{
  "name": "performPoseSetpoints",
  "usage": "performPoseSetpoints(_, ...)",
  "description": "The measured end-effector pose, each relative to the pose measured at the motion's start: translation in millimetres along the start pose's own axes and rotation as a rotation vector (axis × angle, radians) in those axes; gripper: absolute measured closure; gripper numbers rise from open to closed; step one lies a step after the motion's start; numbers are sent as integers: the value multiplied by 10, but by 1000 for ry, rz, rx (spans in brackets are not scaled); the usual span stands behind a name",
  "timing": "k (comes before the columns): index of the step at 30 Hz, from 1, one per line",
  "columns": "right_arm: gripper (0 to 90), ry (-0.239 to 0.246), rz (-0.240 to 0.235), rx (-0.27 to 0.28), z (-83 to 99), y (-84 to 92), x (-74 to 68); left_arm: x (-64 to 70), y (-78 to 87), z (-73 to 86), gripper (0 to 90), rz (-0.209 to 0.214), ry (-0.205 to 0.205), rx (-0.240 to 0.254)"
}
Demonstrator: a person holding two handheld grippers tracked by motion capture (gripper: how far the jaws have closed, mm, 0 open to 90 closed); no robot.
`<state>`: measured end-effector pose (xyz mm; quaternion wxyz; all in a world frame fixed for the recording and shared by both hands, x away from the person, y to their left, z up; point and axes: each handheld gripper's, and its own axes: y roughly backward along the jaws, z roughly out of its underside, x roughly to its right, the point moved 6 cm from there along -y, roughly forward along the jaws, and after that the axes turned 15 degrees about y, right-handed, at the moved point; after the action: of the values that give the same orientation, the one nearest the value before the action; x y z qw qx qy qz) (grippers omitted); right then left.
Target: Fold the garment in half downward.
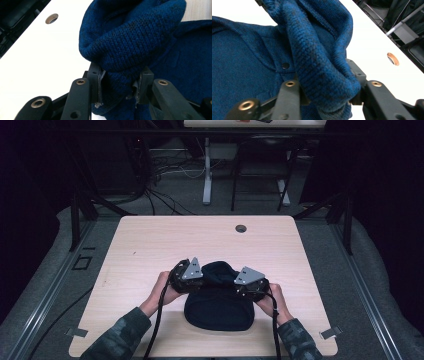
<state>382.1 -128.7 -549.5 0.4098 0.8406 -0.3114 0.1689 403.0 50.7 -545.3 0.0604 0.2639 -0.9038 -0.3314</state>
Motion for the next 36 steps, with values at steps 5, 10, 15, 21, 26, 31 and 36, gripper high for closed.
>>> performPoseSetpoints(5,514,-41,-42,-14,25,32,-1,-5,1,16,693,-9,13,2)
performPoseSetpoints(10,498,-95,-97,-4,46,123,16,-2,-13,31,694,-9,24,-3)
performPoseSetpoints(15,594,-88,-123,-9,45,196,-30,31,-9,44,684,-4,16,-10)
performPoseSetpoints(21,618,-74,-146,-28,70,192,-99,67,-16,93,664,4,1,-22)
performPoseSetpoints(26,633,-77,-159,-34,88,177,-160,99,-5,137,664,6,-12,-32)
performPoseSetpoints(31,644,-80,-153,-37,95,172,-196,128,-1,177,664,10,-14,-34)
performPoseSetpoints(36,659,-73,-153,-49,122,148,-263,175,-9,252,675,1,-6,-32)
